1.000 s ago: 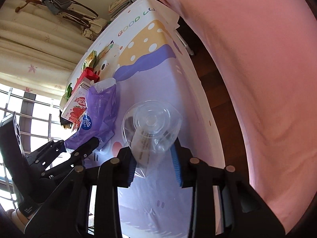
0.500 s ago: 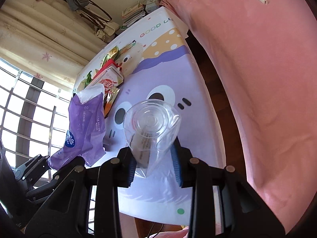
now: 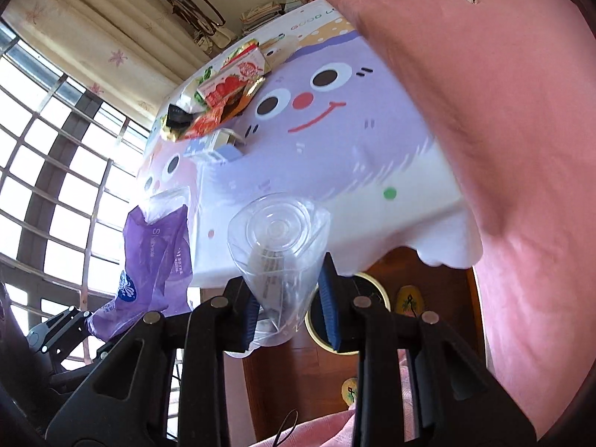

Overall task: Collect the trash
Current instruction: 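Move both tools over the trash bin and release the purple bag and bottle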

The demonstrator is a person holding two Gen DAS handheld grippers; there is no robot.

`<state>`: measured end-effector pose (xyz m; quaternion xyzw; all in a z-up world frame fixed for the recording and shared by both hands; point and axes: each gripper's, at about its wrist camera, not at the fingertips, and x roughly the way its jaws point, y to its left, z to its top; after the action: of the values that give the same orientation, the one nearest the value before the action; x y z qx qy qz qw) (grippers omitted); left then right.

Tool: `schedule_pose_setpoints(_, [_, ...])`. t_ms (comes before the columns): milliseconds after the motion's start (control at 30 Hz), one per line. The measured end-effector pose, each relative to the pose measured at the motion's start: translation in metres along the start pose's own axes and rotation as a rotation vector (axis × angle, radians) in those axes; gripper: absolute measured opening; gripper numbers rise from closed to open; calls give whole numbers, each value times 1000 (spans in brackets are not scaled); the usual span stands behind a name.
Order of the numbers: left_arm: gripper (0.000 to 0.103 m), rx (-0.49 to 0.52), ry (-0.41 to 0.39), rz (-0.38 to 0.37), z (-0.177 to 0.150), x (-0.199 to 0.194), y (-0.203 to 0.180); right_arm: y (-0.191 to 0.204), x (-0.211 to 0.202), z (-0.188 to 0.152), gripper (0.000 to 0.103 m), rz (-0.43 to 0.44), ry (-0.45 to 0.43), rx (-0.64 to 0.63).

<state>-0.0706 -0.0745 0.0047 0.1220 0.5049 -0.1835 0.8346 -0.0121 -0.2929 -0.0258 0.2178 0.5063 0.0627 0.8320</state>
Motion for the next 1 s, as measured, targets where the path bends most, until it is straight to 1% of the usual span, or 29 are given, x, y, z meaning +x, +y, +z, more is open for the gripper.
schedule_pose_setpoints(67, [33, -9, 18, -18, -22, -1, -4, 4, 0, -25, 26, -11, 31, -12])
schedule_pose_setpoints(167, [33, -25, 61, -40, -48, 8, -8, 10, 2, -57, 26, -31, 69, -48])
schedule_pose_setpoints(267, [33, -53, 110, -67, -69, 27, -11, 12, 10, -86, 26, -69, 107, -96])
schedule_pose_setpoints(333, [33, -67, 146, -79, -84, 44, -14, 8, 19, -103, 26, -83, 142, -107])
schedule_pose_setpoints(433, [33, -84, 206, -98, -104, 81, -19, -6, 39, -125, 26, -102, 194, -104])
schedule_pose_setpoints(467, [33, -91, 226, -106, -106, 99, -19, -12, 47, -133, 26, -109, 211, -100])
schedule_pose_setpoints(600, [34, -132, 291, -139, -136, 168, -21, -44, 86, -156, 26, -138, 267, -88])
schedule_pose_setpoints(733, [34, -139, 324, -116, -165, 238, -23, -78, 134, -171, 26, -158, 314, -56])
schedule_pose_setpoints(833, [34, -148, 351, -117, -183, 286, -24, -101, 172, -179, 26, -168, 336, -48])
schedule_pose_setpoints(933, [34, -157, 374, -121, -194, 325, -28, -120, 205, -184, 26, -176, 345, -46])
schedule_pose_setpoints(1000, [37, -164, 387, -119, -199, 342, -33, -131, 223, -189, 26, -181, 349, -42])
